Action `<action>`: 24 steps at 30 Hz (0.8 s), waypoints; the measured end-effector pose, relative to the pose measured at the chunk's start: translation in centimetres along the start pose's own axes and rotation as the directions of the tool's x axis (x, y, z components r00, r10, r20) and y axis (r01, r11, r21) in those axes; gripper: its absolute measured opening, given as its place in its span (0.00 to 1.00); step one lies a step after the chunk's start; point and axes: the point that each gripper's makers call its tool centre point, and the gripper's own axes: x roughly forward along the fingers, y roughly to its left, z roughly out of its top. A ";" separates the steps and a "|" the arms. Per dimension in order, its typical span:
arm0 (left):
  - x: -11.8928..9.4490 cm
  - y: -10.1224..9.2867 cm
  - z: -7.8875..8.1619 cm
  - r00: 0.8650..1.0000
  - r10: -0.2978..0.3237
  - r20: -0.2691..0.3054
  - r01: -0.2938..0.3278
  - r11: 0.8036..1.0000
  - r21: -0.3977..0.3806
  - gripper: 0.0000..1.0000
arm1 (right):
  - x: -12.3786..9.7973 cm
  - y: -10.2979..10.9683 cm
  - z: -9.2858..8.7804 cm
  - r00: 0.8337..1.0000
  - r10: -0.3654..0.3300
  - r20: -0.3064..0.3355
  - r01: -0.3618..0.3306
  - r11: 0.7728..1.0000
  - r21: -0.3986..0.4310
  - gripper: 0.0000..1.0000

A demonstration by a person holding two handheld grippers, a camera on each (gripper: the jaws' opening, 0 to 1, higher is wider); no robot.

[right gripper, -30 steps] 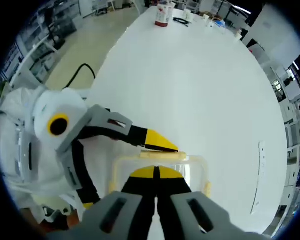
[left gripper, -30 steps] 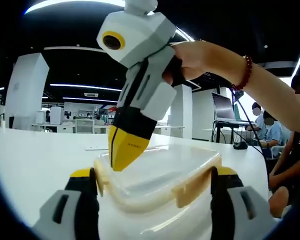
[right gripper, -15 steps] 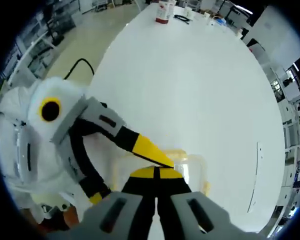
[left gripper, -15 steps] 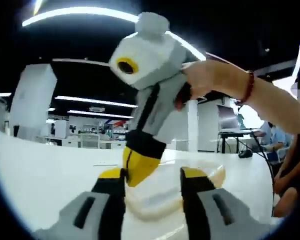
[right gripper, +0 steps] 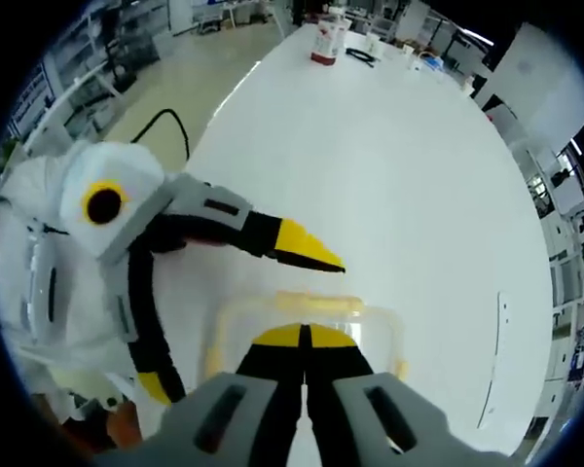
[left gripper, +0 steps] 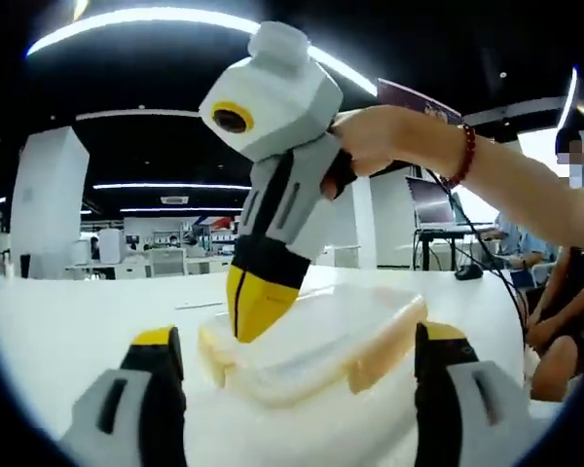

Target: Snap each plastic latch of the storage box into its locked position after aligning the lid with the box until every specified latch is closed and the lid sits flush.

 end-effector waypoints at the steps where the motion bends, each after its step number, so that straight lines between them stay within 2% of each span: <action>1: 0.3 0.2 -0.1 1.000 0.005 0.000 -0.005 1.000 -0.006 1.00 | 0.0 0.0 -0.1 1.000 0.000 -0.001 0.000 1.000 0.000 0.00; 3: 0.9 0.3 -0.9 1.000 0.006 -0.020 -0.006 1.000 -0.001 1.00 | -0.1 0.0 -0.1 1.000 -0.003 -0.003 0.003 1.000 -0.002 0.00; 4: 1.0 -0.1 -1.0 1.000 -0.007 -0.023 0.006 1.000 -0.030 1.00 | -0.1 0.0 -0.2 1.000 -0.005 -0.003 0.005 1.000 0.000 0.00; 5: 1.0 -0.5 -0.8 1.000 -0.021 -0.003 0.021 0.999 -0.034 0.99 | -0.1 0.0 -0.3 1.000 -0.005 -0.003 0.005 1.000 0.002 0.00; 9: 1.3 -0.6 -0.2 1.000 0.005 0.017 -0.004 1.000 -0.014 0.99 | -0.2 0.0 -0.4 1.000 -0.007 0.001 0.007 1.000 0.006 0.00; 15: 1.2 -0.7 -0.2 0.999 0.022 0.038 -0.021 1.000 -0.023 0.99 | -0.3 0.0 -0.5 1.000 -0.007 0.025 0.007 1.000 0.011 0.00; 24: 1.1 -0.7 -0.4 0.999 0.033 0.039 -0.033 0.999 0.001 1.00 | -0.3 0.0 -0.4 0.999 -0.011 0.031 0.010 1.000 0.008 0.00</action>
